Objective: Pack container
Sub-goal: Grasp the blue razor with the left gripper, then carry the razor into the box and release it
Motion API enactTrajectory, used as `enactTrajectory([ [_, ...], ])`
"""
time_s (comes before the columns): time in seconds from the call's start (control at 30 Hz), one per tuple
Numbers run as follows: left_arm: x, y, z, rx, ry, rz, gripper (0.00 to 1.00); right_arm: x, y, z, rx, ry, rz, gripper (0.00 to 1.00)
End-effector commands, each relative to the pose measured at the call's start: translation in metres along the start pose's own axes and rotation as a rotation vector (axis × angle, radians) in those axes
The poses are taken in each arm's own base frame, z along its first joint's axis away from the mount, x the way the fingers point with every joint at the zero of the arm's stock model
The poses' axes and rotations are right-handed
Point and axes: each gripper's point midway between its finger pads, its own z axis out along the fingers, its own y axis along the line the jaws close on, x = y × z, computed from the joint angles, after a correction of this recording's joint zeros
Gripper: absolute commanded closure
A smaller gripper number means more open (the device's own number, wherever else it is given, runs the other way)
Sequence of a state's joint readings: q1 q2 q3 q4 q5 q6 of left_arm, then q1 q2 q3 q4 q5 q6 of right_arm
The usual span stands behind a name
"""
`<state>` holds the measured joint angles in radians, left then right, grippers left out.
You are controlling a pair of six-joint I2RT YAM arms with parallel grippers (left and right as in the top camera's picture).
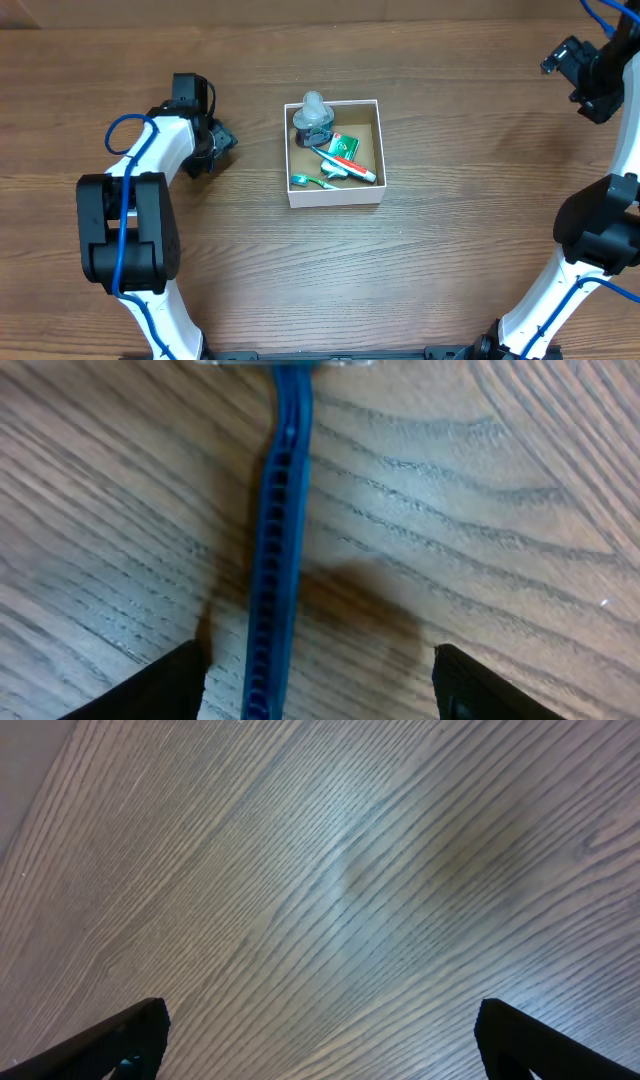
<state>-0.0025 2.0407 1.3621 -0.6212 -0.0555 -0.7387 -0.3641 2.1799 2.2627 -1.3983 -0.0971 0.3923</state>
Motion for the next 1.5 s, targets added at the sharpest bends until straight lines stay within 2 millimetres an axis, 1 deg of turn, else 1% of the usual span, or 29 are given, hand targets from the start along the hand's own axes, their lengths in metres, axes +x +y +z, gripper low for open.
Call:
enactTrajectory([
  [0.0, 0.006, 0.023, 0.012, -0.085, -0.033, -0.029, 0.29, -0.007, 0.006, -0.015, -0.017, -0.047, -0.007, 0.00],
  [0.07, 0.004, 0.027, 0.012, -0.109, -0.048, -0.015, 0.41, -0.007, 0.006, -0.015, -0.017, -0.047, -0.007, 0.00],
  [0.1, 0.004, 0.028, 0.012, -0.111, -0.045, -0.010, 0.48, -0.007, 0.006, -0.015, -0.017, -0.047, -0.007, 0.00],
  [0.17, 0.006, 0.032, 0.012, -0.120, -0.032, -0.014, 0.76, -0.007, 0.006, -0.015, -0.017, -0.047, -0.007, 0.00],
  [0.23, 0.009, 0.034, 0.012, -0.127, -0.018, 0.018, 0.95, -0.007, 0.006, -0.015, -0.017, -0.047, -0.007, 0.00],
  [0.37, 0.013, 0.030, 0.012, -0.102, 0.015, 0.128, 0.96, -0.007, 0.006, -0.015, -0.017, -0.047, -0.007, 0.00],
  [0.43, 0.011, 0.021, 0.009, -0.067, 0.023, 0.204, 0.96, -0.007, 0.006, -0.015, -0.017, -0.047, -0.007, 0.00],
  [0.47, 0.006, 0.013, 0.004, -0.045, 0.015, 0.251, 0.96, -0.007, 0.006, -0.015, -0.017, -0.047, -0.007, 0.00],
  [0.5, -0.005, 0.003, -0.006, -0.028, 0.000, 0.300, 0.96, -0.007, 0.006, -0.015, -0.017, -0.047, -0.007, 0.00],
  [0.57, -0.033, -0.020, -0.042, -0.003, -0.042, 0.386, 0.96, -0.007, 0.006, -0.015, -0.016, -0.047, -0.007, 0.00],
  [0.6, -0.052, -0.034, -0.070, 0.017, -0.079, 0.429, 0.96, -0.007, 0.006, -0.015, -0.017, -0.047, -0.007, 0.00],
  [0.67, -0.074, -0.052, -0.113, 0.046, -0.134, 0.474, 0.96, -0.007, 0.006, -0.015, -0.016, -0.047, -0.007, 0.00],
  [0.7, -0.079, -0.058, -0.130, 0.062, -0.152, 0.489, 0.96, -0.007, 0.006, -0.015, -0.017, -0.047, -0.007, 0.00],
  [0.77, -0.079, -0.078, -0.168, 0.134, -0.169, 0.604, 0.96, -0.007, 0.006, -0.015, -0.017, -0.047, -0.007, 0.00],
  [0.8, -0.073, -0.090, -0.183, 0.174, -0.169, 0.683, 0.96, -0.007, 0.006, -0.015, -0.017, -0.047, -0.007, 0.00],
  [0.87, -0.044, -0.118, -0.212, 0.286, -0.158, 0.923, 0.96, -0.007, 0.006, -0.015, -0.017, -0.047, -0.007, 0.00],
  [0.9, -0.021, -0.137, -0.229, 0.339, -0.166, 1.071, 0.96, -0.007, 0.006, -0.015, -0.017, -0.047, -0.007, 0.00],
  [0.93, 0.004, -0.153, -0.242, 0.362, -0.177, 1.221, 0.96, -0.007, 0.006, -0.015, -0.017, -0.047, -0.007, 0.00],
  [1.0, 0.046, -0.171, -0.253, 0.381, -0.174, 1.426, 0.96, -0.007, 0.006, -0.015, -0.017, -0.047, -0.007, 0.00],
  [1.03, 0.074, -0.179, -0.256, 0.390, -0.160, 1.548, 0.96, -0.007, 0.006, -0.015, -0.017, -0.047, -0.007, 0.00],
  [1.07, 0.101, -0.181, -0.258, 0.399, -0.132, 1.684, 0.95, -0.007, 0.006, -0.015, -0.017, -0.047, -0.007, 0.00],
  [1.13, 0.150, -0.175, -0.262, 0.409, -0.063, 1.934, 0.94, -0.007, 0.006, -0.015, -0.017, -0.047, -0.007, 0.00],
  [1.17, 0.161, -0.174, -0.263, 0.398, -0.051, 1.996, 0.96, -0.007, 0.006, -0.015, -0.017, -0.047, -0.007, 0.00],
  [1.27, 0.169, -0.168, -0.251, 0.373, -0.019, 2.084, 0.96, -0.007, 0.006, -0.015, -0.017, -0.047, -0.007, 0.00],
  [1.37, 0.170, -0.160, -0.225, 0.363, 0.046, 2.103, 0.96, -0.007, 0.006, -0.015, -0.017, -0.047, -0.007, 0.00],
  [1.47, 0.166, -0.153, -0.187, 0.332, 0.091, 2.080, 0.96, -0.007, 0.006, -0.015, -0.017, -0.047, -0.007, 0.00],
])
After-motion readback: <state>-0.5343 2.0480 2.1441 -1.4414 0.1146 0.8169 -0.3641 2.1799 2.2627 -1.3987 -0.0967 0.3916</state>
